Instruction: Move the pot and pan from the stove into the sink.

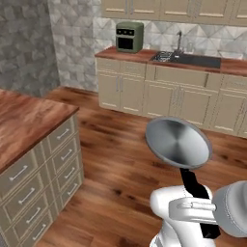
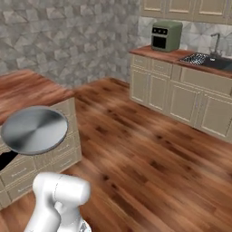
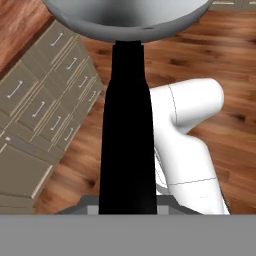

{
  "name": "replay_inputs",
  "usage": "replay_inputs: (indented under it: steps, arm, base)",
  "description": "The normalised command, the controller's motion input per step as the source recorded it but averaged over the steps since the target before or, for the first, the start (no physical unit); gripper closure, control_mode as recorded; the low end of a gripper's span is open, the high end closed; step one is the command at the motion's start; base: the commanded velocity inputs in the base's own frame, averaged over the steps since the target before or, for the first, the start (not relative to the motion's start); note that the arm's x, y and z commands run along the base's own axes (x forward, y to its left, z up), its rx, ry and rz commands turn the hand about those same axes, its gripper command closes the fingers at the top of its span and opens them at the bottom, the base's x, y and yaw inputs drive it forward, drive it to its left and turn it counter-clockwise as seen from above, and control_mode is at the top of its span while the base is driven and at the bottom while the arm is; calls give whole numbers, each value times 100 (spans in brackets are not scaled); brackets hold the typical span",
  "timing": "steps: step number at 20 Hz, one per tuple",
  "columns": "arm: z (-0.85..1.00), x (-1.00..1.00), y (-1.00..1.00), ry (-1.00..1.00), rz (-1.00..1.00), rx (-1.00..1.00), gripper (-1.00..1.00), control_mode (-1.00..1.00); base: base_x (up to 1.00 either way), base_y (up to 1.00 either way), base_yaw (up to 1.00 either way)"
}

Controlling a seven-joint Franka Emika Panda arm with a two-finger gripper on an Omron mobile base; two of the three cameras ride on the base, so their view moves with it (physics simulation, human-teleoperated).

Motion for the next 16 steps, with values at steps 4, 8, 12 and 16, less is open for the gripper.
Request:
replay_inputs:
  steps: [4, 8, 12, 16]
  arm:
    - [0, 0, 0, 0, 0, 0, 100, 100]
    - [0, 0, 0, 0, 0, 0, 100, 100]
    - [0, 0, 0, 0, 0, 0, 100, 100]
    - [0, 0, 0, 0, 0, 0, 100, 100]
  base:
    - [0, -21, -38]
    - [0, -25, -36]
    - [0, -32, -33]
    - [0, -32, -32]
